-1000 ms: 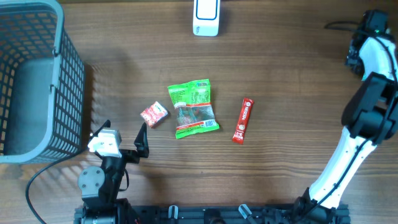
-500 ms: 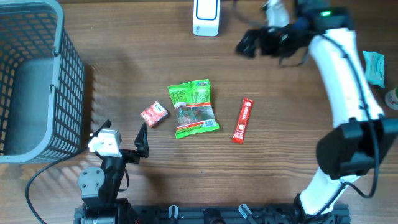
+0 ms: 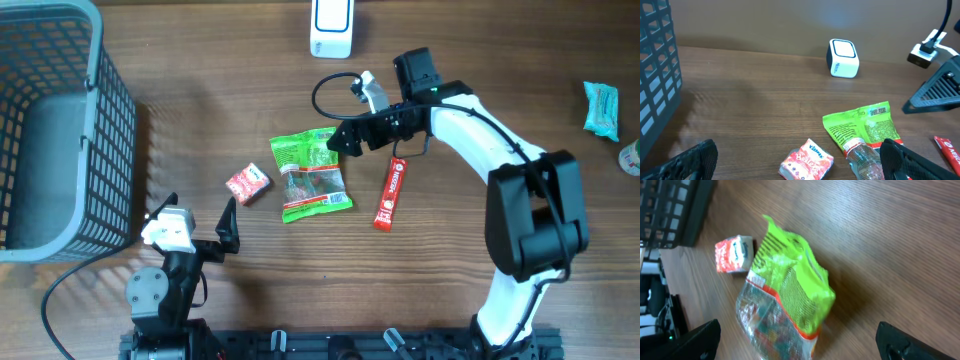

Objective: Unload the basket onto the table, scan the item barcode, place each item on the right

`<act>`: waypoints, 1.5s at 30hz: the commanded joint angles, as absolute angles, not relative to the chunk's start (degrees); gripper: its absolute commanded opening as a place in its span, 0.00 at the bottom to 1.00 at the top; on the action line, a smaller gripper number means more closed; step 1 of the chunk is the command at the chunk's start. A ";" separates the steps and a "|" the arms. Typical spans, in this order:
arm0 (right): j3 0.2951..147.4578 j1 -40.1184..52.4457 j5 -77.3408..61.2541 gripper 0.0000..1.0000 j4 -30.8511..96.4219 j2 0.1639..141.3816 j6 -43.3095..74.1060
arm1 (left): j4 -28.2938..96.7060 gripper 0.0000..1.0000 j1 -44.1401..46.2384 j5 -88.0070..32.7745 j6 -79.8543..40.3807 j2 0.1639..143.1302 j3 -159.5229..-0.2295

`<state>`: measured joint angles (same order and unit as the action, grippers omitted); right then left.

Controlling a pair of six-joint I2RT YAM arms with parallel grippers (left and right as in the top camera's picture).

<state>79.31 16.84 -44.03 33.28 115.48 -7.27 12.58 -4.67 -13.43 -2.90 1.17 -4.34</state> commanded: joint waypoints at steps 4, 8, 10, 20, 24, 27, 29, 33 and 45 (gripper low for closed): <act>79.33 19.44 -47.09 1.00 30.46 126.28 -9.26 | 12.38 1.00 -4.99 -13.91 -3.46 0.93 -3.97; 79.33 19.99 -47.31 1.00 31.38 127.76 -10.33 | 12.38 1.00 -4.99 -13.89 -3.46 0.93 -3.97; 79.33 22.04 -46.68 1.00 33.10 127.79 -11.77 | 12.38 1.00 -4.99 -13.91 -3.46 0.93 -3.97; 79.33 31.44 -47.68 0.75 35.18 130.87 -9.91 | 12.38 1.00 -4.99 -13.91 -3.46 0.93 -3.97; 79.33 31.11 -53.17 0.04 34.50 130.87 -6.09 | 12.38 1.00 -4.99 -13.91 -3.46 0.93 -3.97; 81.12 30.87 -61.43 0.04 33.69 130.58 -3.53 | 12.38 1.00 -4.99 -13.89 -3.46 0.93 -3.97; 83.44 30.13 -65.60 0.04 33.69 129.58 -1.21 | 12.38 1.00 -4.99 -13.91 -3.46 0.93 -3.97; 87.53 27.79 -76.58 0.05 33.58 123.24 -0.60 | 12.38 1.00 -4.99 -13.91 -3.46 0.93 -3.97; 87.77 22.31 -86.74 0.05 19.68 103.04 31.73 | 12.38 1.00 -4.99 -13.91 -3.46 0.93 -3.97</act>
